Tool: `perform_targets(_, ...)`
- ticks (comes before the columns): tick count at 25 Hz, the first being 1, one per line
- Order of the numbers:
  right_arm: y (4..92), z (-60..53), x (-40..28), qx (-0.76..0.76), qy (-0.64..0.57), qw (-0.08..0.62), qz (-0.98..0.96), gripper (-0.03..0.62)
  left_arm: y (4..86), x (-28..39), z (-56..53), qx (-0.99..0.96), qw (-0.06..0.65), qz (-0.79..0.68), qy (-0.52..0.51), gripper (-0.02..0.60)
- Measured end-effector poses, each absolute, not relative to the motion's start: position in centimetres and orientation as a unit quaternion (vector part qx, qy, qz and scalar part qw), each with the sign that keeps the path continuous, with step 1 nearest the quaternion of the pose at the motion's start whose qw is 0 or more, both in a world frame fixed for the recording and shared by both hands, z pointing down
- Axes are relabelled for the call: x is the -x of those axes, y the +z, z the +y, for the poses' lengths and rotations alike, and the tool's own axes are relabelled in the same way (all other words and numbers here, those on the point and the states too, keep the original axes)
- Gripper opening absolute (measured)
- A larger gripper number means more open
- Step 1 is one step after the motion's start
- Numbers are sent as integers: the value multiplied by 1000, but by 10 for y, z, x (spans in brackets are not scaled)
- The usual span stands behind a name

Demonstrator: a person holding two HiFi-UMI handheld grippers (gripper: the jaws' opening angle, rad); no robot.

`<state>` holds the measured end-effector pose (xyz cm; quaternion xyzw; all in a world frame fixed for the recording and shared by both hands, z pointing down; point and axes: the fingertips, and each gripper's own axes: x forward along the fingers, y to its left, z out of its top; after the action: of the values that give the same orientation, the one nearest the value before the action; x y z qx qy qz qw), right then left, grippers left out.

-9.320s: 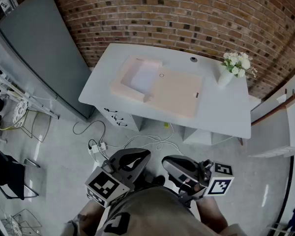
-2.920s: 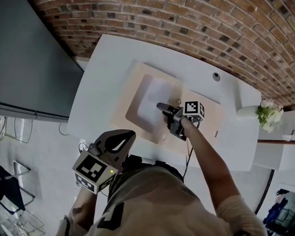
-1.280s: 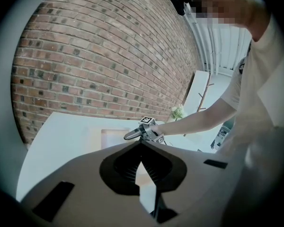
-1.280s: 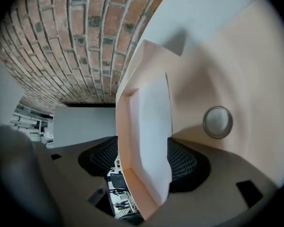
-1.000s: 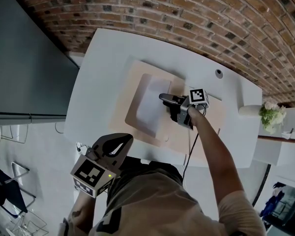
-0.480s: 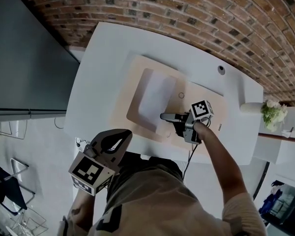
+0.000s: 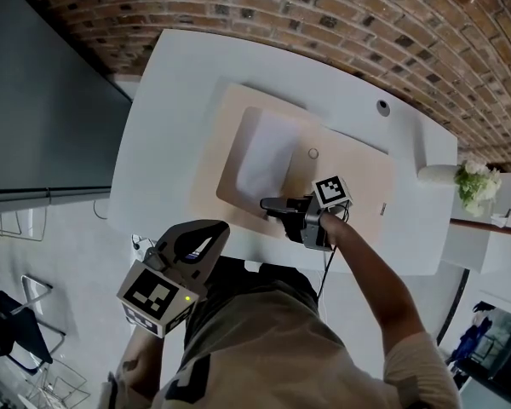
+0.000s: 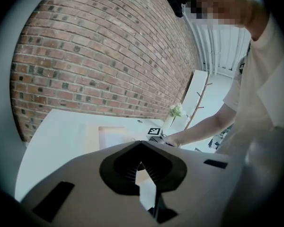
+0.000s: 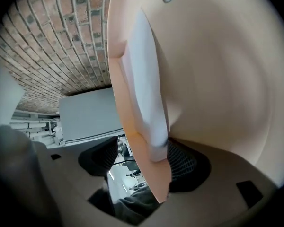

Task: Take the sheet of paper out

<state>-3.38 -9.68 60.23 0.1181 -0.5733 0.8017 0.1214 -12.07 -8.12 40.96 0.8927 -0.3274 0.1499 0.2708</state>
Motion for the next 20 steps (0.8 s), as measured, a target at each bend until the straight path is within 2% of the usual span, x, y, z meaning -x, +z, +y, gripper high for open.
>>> perform_targets(8, 588, -128, 31, -132, 753, 43, -643, 336, 416, 122, -76, -892, 269, -326, 158, 14)
perform_targets(13, 589, -143, 27, -156, 717, 66, -676, 328, 418, 123, -75, -893, 265, -323, 164, 14)
perform_targets(15, 591, -145, 26, -165, 715, 77, -675, 294, 415, 125, -78, -891, 267, -331, 161, 14)
perform_targets(20, 608, -147, 18, -216, 710, 119, -660, 118, 411, 136, -89, -889, 253, -350, 155, 14)
